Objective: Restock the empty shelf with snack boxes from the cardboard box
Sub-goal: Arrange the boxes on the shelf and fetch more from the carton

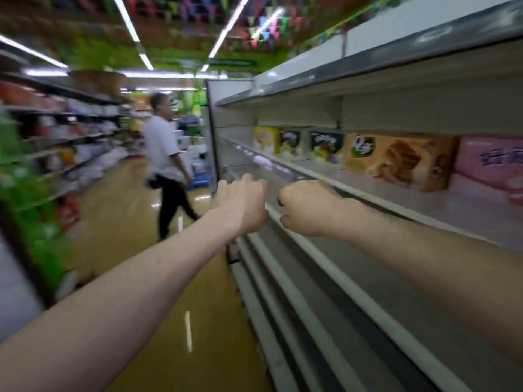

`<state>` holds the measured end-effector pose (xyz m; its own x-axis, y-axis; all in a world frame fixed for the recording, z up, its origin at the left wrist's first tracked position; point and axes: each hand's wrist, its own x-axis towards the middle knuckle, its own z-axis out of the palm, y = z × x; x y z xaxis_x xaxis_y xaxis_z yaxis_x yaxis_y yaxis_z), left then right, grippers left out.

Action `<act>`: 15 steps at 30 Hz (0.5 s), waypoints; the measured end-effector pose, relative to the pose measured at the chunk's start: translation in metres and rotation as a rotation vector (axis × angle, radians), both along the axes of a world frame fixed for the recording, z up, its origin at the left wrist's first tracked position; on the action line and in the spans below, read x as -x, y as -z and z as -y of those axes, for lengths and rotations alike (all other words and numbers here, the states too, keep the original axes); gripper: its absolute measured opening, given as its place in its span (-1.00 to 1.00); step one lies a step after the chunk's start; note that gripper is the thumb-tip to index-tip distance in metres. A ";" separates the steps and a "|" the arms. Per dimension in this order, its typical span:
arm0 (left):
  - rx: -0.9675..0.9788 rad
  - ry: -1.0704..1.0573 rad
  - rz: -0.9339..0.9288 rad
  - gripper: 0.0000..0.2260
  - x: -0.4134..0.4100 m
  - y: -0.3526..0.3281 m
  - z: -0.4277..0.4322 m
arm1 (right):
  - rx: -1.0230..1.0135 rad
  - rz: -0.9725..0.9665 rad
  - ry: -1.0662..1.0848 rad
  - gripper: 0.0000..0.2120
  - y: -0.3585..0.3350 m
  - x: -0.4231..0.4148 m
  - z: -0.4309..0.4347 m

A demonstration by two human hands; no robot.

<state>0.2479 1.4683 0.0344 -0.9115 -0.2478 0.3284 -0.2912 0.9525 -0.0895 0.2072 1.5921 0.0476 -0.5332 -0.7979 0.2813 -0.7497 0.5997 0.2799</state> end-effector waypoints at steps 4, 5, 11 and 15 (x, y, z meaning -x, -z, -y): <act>-0.031 -0.187 0.057 -0.64 -0.083 0.015 0.039 | -0.002 0.060 -0.180 -0.97 0.020 -0.055 0.053; -0.043 -0.229 0.068 -0.63 -0.103 0.019 0.048 | -0.002 0.067 -0.223 -0.95 0.026 -0.069 0.066; -0.119 -0.445 0.144 -0.51 -0.216 0.044 0.101 | -0.066 0.117 -0.410 -0.72 0.059 -0.155 0.137; -0.174 -0.550 0.191 -0.62 -0.287 0.060 0.130 | -0.109 0.179 -0.529 -0.70 0.075 -0.215 0.177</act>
<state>0.5346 1.3382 -0.0253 -0.6733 -0.7346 0.0837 -0.7390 0.6721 -0.0454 0.4217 1.4154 -0.0269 -0.0845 -0.9887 0.1241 -0.9816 0.1041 0.1603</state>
